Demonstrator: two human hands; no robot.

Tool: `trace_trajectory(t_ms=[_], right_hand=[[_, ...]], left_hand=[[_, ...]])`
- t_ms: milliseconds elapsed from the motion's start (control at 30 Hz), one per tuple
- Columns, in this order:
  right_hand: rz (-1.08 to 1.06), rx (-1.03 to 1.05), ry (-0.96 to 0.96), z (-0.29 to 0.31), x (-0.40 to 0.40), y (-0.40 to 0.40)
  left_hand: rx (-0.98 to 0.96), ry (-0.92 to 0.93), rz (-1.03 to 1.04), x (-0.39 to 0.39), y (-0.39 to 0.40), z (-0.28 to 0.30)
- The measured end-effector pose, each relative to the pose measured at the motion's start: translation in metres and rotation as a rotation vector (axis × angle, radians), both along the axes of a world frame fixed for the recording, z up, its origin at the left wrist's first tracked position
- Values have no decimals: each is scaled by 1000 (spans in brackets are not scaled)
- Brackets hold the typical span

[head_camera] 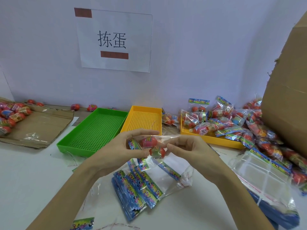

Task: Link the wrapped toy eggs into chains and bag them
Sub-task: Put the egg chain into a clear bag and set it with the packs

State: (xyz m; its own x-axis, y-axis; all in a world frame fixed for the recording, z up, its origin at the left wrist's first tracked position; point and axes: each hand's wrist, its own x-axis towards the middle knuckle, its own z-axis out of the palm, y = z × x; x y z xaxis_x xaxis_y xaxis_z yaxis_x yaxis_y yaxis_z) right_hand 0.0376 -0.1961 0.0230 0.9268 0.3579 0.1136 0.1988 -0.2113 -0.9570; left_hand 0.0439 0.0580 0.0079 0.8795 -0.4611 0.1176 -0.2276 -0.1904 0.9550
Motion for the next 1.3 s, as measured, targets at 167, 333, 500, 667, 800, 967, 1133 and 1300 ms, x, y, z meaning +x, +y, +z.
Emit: trace_trajectory(t_ms=[167,333,500,667,800,967,1133,1300], right_hand=[[1,-112,-41,-3,0,5],[20,-192,-154,-6,-2,9],[-22,-231,-271,-13,0,12],[71,-311,-362,-14,-3,18],[4,-155,-332,1,-4,15],[-568,-373,-348,19,35,-24],[-670,-1031,-16,26,81,-70],[-555,-596,-13,18,97,-85]], left_hand=[[68,-12,69,0,-2,-2],[-20,35,56,-1,-9,-5],[20,27,30,-1,-12,-5],[90,91,-69,0,-11,-6],[97,70,5,-3,-9,-3],[-66,50,194,-2,-9,-1],[-155,11,305,-2,-12,3],[-179,17,300,-3,-12,5]])
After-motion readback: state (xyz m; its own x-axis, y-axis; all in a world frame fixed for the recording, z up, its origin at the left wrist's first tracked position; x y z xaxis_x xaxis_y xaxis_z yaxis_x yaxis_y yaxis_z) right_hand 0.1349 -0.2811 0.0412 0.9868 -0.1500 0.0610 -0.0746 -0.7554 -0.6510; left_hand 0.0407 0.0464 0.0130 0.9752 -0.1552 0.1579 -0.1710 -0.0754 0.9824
